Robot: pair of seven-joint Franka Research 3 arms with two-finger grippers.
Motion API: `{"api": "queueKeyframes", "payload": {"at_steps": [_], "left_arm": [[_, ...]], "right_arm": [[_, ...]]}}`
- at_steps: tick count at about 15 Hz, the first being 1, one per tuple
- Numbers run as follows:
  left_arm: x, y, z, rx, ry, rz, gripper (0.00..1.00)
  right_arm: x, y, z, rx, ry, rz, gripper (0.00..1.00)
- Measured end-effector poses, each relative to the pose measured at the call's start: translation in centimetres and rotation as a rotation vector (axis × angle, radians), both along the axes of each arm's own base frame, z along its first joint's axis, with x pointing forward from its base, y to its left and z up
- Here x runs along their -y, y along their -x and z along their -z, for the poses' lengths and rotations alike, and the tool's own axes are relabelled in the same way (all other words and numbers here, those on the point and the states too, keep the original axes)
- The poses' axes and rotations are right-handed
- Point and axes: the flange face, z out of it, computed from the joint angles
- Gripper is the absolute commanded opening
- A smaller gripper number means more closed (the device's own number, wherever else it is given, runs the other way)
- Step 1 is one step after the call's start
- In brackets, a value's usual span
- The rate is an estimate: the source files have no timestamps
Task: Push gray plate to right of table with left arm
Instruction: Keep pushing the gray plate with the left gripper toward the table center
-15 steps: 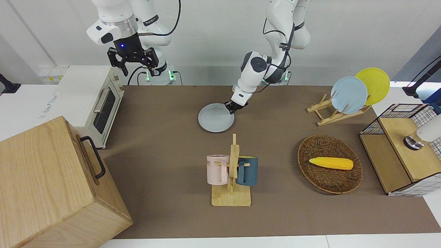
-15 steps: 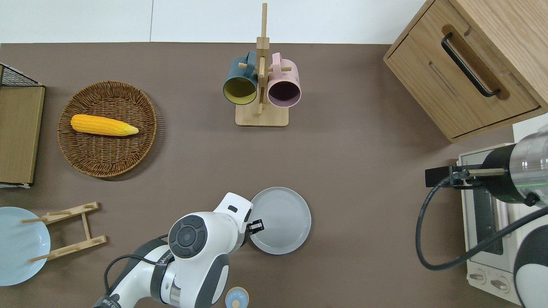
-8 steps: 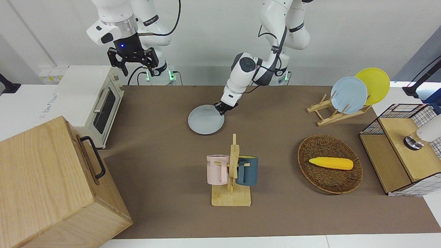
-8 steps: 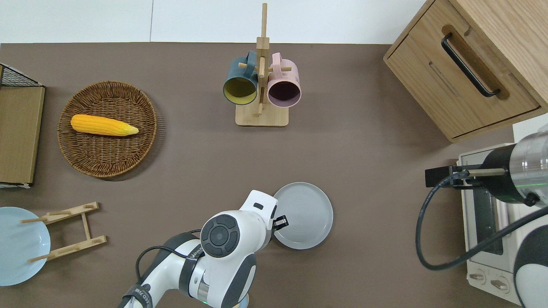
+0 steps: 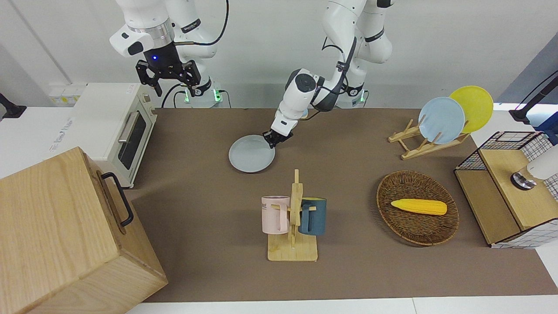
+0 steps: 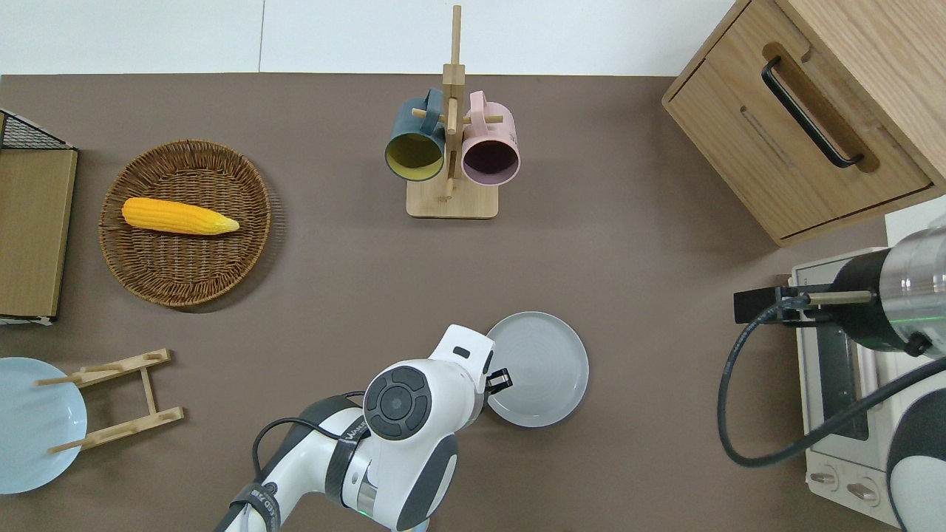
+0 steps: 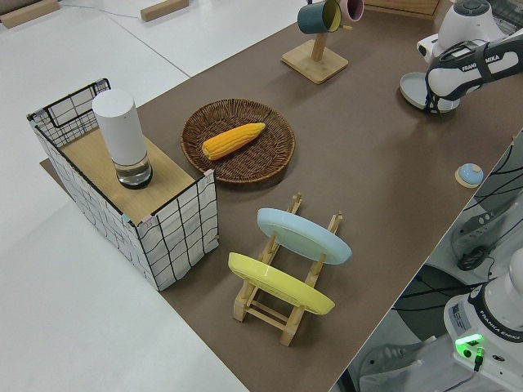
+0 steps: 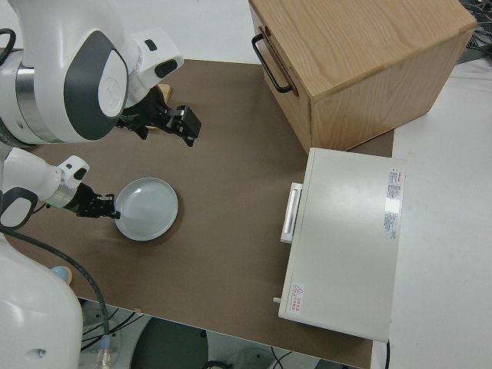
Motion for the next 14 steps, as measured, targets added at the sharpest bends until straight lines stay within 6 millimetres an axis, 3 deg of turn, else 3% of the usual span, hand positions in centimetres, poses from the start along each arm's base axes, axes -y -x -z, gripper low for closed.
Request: {"api": "queueKeyframes", "payload": {"at_steps": [4, 6, 7, 9, 11, 13, 14], "left_arm": [[1.5, -0.2, 0.1, 0.013, 0.013, 0.013, 0.0], [2.6, -0.3, 0.3, 0.02, 0.021, 0.022, 0.06], [2.9, -0.3, 0.4, 0.021, 0.023, 0.025, 0.17], [3.7, -0.3, 0.7, 0.023, 0.028, 0.031, 0.61], [3.9, -0.5, 0.9, 0.02, 0.028, 0.03, 0.74], [3.9, -0.5, 1.0, 0.019, 0.027, 0.029, 0.98], [3.8, -0.6, 1.0, 0.019, 0.027, 0.028, 0.98]], "right_arm": [[0.0, 0.0, 0.0, 0.0, 0.0, 0.0, 0.996], [0.0, 0.0, 0.0, 0.0, 0.0, 0.0, 0.996], [0.0, 0.0, 0.0, 0.0, 0.0, 0.0, 0.996], [0.0, 0.0, 0.0, 0.0, 0.0, 0.0, 0.996], [0.0, 0.0, 0.0, 0.0, 0.0, 0.0, 0.996], [0.0, 0.0, 0.0, 0.0, 0.0, 0.0, 0.996], [0.0, 0.0, 0.0, 0.0, 0.0, 0.0, 0.996]]}}
